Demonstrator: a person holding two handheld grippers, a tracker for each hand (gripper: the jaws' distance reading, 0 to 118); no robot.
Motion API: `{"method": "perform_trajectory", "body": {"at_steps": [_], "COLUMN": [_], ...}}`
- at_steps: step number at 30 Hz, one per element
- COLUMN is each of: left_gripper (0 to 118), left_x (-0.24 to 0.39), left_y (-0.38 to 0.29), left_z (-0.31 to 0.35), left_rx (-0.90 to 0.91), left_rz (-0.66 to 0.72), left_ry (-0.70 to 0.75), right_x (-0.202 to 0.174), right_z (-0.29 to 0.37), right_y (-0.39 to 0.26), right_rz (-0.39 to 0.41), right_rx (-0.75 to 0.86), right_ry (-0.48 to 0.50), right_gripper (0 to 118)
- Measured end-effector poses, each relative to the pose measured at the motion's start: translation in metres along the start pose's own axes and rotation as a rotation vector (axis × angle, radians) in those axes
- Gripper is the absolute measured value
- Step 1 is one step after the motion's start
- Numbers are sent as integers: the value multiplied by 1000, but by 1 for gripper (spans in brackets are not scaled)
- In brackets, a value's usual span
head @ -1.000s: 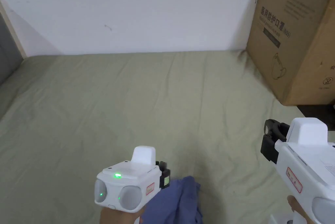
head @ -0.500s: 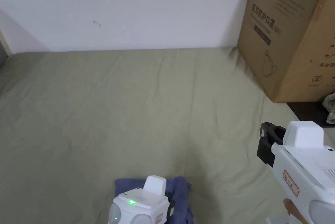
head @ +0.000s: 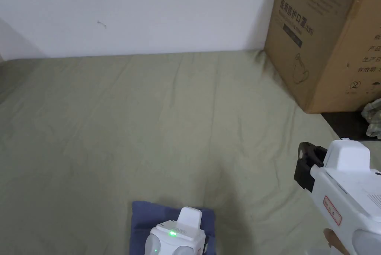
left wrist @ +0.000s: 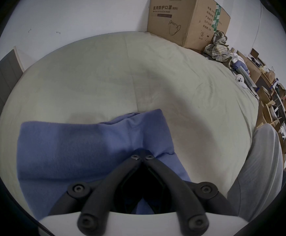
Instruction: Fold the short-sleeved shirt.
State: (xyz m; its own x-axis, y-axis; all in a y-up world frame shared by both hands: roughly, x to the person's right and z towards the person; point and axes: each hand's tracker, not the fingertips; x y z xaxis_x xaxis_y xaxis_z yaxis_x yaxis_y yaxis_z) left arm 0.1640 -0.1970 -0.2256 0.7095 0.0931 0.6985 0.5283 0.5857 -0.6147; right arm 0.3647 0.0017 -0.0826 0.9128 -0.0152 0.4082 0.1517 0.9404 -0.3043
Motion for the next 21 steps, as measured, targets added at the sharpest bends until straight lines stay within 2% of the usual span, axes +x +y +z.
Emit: {"method": "perform_trajectory", "body": {"at_steps": [3,10,19,21], "left_gripper": [0,0,0,0], "left_x": [-9,-36,-81,-91], "left_y": [8,46,65,64], "left_z": [31,126,212,224], "left_rx": [134,384,643,680], "left_rz": [52,29,-30,-6], "left_ry": [-56,-30,177,207], "right_x": [-5,-23,-54,-60], "right_z": [4,15,34,38], "right_y": [3,16,39,42], "right_rz": [5,12,29,27], "right_rx": [12,57,129,149], "right_ry": [10,50,95,102], "right_gripper": [0,0,0,0]}}
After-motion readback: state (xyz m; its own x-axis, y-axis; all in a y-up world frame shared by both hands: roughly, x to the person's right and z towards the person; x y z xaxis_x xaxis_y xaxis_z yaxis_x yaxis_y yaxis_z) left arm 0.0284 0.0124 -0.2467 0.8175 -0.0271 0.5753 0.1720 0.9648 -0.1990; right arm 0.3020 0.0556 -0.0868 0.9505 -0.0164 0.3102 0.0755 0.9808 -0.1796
